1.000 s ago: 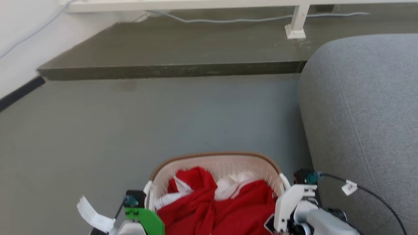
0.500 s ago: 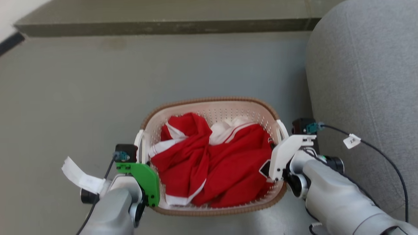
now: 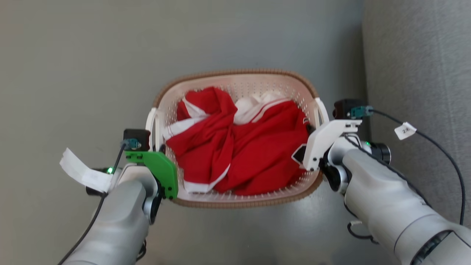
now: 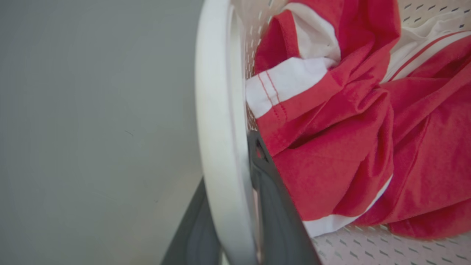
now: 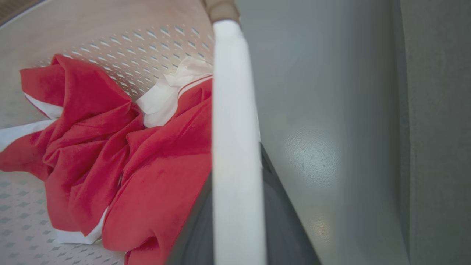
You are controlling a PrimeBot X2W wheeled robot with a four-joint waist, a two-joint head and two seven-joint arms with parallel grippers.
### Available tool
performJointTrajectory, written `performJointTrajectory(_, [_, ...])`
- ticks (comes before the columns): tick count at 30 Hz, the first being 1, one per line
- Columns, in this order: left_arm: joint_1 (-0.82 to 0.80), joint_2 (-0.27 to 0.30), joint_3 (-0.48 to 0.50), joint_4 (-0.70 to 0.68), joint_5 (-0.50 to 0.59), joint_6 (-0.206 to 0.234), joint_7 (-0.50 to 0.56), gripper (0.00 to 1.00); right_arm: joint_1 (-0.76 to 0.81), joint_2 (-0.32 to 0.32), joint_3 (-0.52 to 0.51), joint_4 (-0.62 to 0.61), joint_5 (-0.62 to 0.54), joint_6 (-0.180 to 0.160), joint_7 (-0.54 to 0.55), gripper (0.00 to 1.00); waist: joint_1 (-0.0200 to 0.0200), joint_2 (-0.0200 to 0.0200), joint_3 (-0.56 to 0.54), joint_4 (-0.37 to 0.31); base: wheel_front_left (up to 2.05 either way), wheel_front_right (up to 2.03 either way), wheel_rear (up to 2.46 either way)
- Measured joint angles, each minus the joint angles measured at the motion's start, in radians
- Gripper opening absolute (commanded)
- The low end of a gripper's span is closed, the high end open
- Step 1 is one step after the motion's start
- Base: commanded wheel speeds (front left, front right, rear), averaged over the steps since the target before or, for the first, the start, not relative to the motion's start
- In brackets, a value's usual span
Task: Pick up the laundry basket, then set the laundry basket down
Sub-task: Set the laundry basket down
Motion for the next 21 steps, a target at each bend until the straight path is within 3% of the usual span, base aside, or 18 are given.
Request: performJointTrajectory(21, [-0.189, 0.0, 0.006, -0.004, 0.018, 0.018, -0.073, 0.0, -0.202, -0.007, -0.024, 0.042, -0.023, -0.007, -0.086, 0.0, 0.0, 0.0, 0.298, 0.02, 0.0, 0.0, 0.0])
